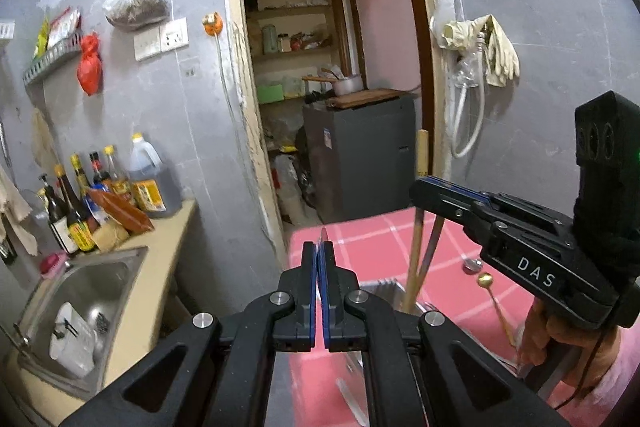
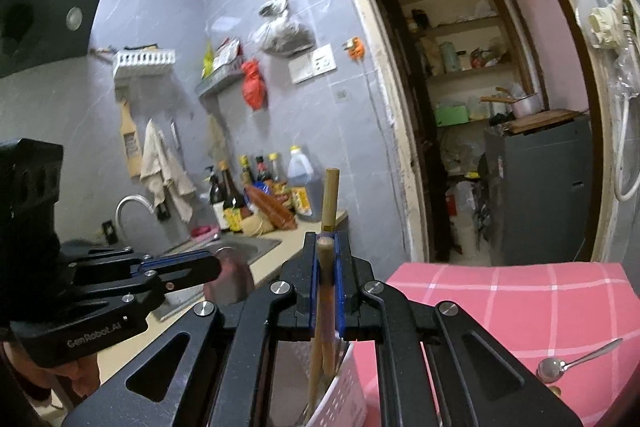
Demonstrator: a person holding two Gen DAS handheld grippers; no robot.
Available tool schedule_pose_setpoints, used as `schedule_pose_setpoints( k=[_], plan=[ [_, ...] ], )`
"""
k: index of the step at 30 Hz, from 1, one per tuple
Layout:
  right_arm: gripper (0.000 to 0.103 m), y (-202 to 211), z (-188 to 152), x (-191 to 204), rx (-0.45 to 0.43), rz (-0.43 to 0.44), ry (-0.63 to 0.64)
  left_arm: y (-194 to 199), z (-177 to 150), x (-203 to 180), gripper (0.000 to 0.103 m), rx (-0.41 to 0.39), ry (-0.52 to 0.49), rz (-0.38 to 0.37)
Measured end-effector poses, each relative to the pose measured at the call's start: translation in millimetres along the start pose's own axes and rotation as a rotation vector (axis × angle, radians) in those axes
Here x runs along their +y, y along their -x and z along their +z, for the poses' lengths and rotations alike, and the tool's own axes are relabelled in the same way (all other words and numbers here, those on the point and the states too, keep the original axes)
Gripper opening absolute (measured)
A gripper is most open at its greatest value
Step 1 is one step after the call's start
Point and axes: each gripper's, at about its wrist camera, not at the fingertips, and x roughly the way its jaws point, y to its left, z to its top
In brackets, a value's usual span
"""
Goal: Organize utensils
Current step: 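Carry the chopstick with the right tool into the white holder and release, then bring both tools back over the peeler and spoons on the cloth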
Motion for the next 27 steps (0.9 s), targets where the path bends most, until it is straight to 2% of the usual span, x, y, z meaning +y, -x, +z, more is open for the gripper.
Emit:
schedule_pose_setpoints(
  k=[7,13,14,15,16,18,19,21,22,23,24,25,27],
  plan=[
    [0.01,13,-2,-13,0.056,0.014,-0.051,-1,-14,14,0.006,0.065,0.168,-0.134],
    [0.033,41,1,-26,0.036,-0.037,-0.079,4,-22,20,0.008,0.047,0.278,-0.168],
    [0.034,46,3,-28,0.033,-0.051,-0.081,6,-23,19,0.013,0.041,0.287,-0.17],
    [0.036,52,4,-31,0.029,-0.065,-0.082,8,-23,17,0.024,0.032,0.296,-0.17],
    [0.04,59,5,-35,0.026,-0.081,-0.081,10,-23,15,0.03,0.019,0.301,-0.169],
    [0.051,69,8,-39,0.018,-0.112,-0.08,16,-22,11,0.048,-0.008,0.305,-0.165],
    [0.057,79,7,-44,0.012,-0.133,-0.079,19,-22,7,0.05,-0.023,0.304,-0.161],
    [0.063,91,9,-48,0.007,-0.163,-0.072,24,-21,-4,0.063,-0.039,0.292,-0.147],
    [0.069,99,8,-53,0.008,-0.184,-0.066,25,-20,-8,0.068,-0.044,0.286,-0.14],
    [0.073,105,8,-55,0.01,-0.199,-0.063,27,-21,-14,0.076,-0.054,0.281,-0.129],
    [0.082,109,8,-57,0.011,-0.21,-0.061,29,-21,-19,0.084,-0.063,0.278,-0.121],
    [0.087,116,6,-60,0.012,-0.228,-0.057,32,-23,-26,0.087,-0.076,0.276,-0.109],
    [0.09,129,2,-67,0.018,-0.256,-0.049,37,-26,-38,0.1,-0.094,0.272,-0.077]
  ],
)
